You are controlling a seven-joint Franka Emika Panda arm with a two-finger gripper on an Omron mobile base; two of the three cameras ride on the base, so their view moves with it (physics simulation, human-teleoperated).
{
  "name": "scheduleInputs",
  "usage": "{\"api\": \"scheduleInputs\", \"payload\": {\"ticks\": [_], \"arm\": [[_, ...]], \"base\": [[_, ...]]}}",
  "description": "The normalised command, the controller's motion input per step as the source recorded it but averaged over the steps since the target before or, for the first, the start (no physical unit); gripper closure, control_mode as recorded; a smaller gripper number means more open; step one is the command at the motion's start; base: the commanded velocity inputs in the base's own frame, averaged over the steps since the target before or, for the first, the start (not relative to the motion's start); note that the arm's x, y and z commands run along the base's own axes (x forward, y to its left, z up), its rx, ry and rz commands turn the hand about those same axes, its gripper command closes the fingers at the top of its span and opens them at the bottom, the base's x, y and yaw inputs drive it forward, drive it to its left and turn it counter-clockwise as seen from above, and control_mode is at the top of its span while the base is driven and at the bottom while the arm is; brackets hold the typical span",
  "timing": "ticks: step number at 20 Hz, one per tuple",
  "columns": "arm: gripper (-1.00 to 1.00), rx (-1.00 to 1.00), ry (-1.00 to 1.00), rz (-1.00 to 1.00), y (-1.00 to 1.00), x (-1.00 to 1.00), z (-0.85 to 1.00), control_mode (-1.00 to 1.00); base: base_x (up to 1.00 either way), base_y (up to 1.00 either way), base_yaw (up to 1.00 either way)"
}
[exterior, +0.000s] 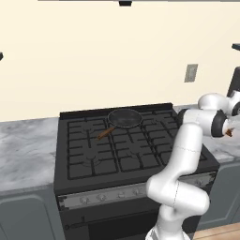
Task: Pick the croissant and place it on the pan. Then turn on the stove to warm the croissant.
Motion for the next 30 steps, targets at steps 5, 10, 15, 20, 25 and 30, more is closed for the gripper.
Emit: {"api": "scheduleInputs", "payload": {"ticks": [5, 10, 15, 20, 25, 30], "arm": [[1.00, 0.00, -0.28, 0.29, 1.00, -0.14, 0.03, -1.00], [1.00, 0.00, -0.34, 0.29, 0.99, -0.19, 0.48, -1.00], [1.00, 0.00, -0.16, 0.28, 0.88, -0.01, 1.00, -1.00], [1.00, -0.03, 0.01, 0.24, 0.99, 0.00, 0.78, -1.00], [1.00, -0.12, 0.12, 0.18, 1.00, 0.00, 0.54, -1.00], [1.00, -0.05, 0.07, 0.10, 0.80, 0.00, 0.32, -1.00]], "base": [[0.00, 0.00, 0.00], [0.00, 0.00, 0.00], [0.00, 0.00, 0.00], [0.00, 0.00, 0.00], [0.00, 0.00, 0.00], [0.00, 0.00, 0.00]]}}
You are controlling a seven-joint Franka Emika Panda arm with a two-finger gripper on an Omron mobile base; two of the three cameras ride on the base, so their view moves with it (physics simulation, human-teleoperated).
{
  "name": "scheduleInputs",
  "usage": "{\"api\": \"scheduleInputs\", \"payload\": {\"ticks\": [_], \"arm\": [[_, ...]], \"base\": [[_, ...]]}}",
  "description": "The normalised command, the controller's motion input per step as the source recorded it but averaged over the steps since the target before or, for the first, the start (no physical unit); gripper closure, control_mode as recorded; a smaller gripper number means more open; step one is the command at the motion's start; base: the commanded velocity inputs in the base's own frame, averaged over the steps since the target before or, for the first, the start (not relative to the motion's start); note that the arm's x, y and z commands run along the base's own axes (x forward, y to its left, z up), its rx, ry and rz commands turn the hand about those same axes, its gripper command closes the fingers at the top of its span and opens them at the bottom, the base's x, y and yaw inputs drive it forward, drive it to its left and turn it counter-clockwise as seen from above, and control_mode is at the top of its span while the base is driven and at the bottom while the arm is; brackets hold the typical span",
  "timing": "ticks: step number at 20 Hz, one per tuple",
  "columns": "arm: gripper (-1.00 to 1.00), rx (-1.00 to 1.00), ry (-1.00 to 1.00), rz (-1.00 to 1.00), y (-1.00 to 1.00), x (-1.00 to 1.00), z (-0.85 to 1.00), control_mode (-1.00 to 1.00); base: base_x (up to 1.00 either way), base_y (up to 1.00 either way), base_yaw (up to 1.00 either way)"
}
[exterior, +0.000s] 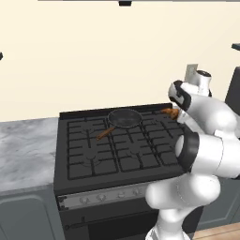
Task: Pick the croissant and place it on the pan. Then turn on the stove to warm the croissant.
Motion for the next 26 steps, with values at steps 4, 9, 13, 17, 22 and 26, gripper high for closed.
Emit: {"api": "scheduleInputs", "payload": {"ticks": [4, 9, 13, 17, 22, 26], "arm": [[1.00, -0.03, 0.16, 0.02, 0.59, 0.17, 0.12, -1.00], [1.00, -0.04, 0.17, 0.00, 0.59, 0.32, 0.00, -1.00], [1.00, 0.00, 0.07, 0.00, 0.51, 0.36, 0.00, -1.00], [1.00, 0.00, 0.01, 0.00, 0.42, 0.44, 0.00, -1.00], [1.00, 0.00, 0.00, 0.00, 0.25, 0.33, -0.03, -1.00], [1.00, 0.00, 0.00, 0.00, 0.12, 0.33, -0.16, -1.00]], "base": [[0.00, 0.00, 0.00], [0.00, 0.00, 0.00], [0.00, 0.00, 0.00], [0.00, 0.00, 0.00], [0.00, 0.00, 0.00], [0.00, 0.00, 0.00]]}}
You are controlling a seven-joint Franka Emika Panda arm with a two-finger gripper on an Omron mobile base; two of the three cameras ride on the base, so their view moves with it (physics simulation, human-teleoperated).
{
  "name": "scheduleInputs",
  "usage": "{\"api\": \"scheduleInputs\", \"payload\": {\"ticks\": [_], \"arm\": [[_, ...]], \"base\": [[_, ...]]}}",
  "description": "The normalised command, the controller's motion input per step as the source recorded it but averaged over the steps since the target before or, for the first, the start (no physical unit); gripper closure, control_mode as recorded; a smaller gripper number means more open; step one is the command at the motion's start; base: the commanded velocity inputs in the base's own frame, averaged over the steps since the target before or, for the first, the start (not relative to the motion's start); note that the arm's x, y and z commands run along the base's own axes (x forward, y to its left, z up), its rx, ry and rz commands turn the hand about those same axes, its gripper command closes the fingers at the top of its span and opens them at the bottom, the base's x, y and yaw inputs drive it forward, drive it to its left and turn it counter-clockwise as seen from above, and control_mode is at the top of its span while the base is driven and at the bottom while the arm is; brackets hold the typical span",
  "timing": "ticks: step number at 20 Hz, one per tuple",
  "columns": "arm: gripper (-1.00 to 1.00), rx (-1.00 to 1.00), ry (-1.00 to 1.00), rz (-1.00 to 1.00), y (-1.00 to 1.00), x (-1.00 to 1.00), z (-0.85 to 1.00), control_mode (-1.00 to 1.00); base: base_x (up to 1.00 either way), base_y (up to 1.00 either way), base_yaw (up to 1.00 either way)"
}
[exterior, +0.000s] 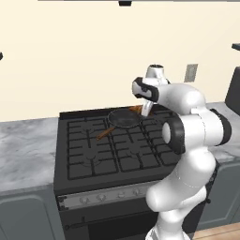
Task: Pick the croissant and place it on the pan. Then turn on the stove to warm the croissant.
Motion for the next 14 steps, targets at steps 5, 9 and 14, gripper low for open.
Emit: {"api": "scheduleInputs", "payload": {"ticks": [5, 9, 14], "arm": [[1.00, 0.00, 0.00, 0.00, 0.08, 0.35, -0.21, -1.00], [1.00, 0.00, 0.00, 0.00, 0.09, 0.35, -0.17, -1.00], [1.00, 0.00, 0.00, 0.00, 0.15, 0.37, -0.15, -1.00]], "base": [[0.00, 0.00, 0.00], [0.00, 0.00, 0.00], [0.00, 0.00, 0.00]]}}
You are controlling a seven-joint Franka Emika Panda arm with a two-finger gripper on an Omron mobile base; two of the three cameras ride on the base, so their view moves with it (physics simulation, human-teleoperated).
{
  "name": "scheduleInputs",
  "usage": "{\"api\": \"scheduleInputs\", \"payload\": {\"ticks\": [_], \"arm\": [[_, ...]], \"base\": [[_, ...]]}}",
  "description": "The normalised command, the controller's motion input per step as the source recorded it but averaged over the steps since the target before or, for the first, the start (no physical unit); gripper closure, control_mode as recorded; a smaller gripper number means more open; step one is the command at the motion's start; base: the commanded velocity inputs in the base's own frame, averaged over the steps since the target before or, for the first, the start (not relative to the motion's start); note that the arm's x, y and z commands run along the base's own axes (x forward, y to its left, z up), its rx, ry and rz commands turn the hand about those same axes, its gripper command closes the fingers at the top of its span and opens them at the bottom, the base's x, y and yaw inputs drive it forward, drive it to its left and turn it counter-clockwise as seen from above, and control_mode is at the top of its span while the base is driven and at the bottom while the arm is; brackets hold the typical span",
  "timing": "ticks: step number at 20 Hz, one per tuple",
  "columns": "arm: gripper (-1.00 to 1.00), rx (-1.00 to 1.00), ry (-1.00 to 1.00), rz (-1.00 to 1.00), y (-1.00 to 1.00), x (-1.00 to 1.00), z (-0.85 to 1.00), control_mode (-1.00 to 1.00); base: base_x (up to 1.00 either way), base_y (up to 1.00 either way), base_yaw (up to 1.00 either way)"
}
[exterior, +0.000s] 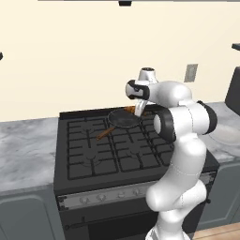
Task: Pick the croissant and place it on the pan. Then turn on the stove to warm the croissant.
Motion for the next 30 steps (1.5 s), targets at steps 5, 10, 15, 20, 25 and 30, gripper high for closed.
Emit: {"api": "scheduleInputs", "payload": {"ticks": [5, 10, 15, 20, 25, 30], "arm": [[1.00, 0.00, 0.01, 0.00, 0.16, 0.42, -0.23, -1.00], [1.00, 0.00, 0.04, 0.00, 0.07, 0.41, -0.32, -1.00], [1.00, 0.00, 0.07, 0.00, 0.01, 0.34, -0.31, -1.00], [1.00, 0.00, 0.07, 0.00, 0.00, 0.26, -0.29, -1.00], [1.00, 0.00, 0.04, 0.00, 0.08, 0.24, -0.28, -1.00], [1.00, 0.00, 0.04, 0.00, 0.07, 0.20, -0.28, -1.00]], "base": [[0.00, 0.00, 0.00], [0.00, 0.00, 0.00], [0.00, 0.00, 0.00], [0.00, 0.00, 0.00], [0.00, 0.00, 0.00], [0.00, 0.00, 0.00]]}}
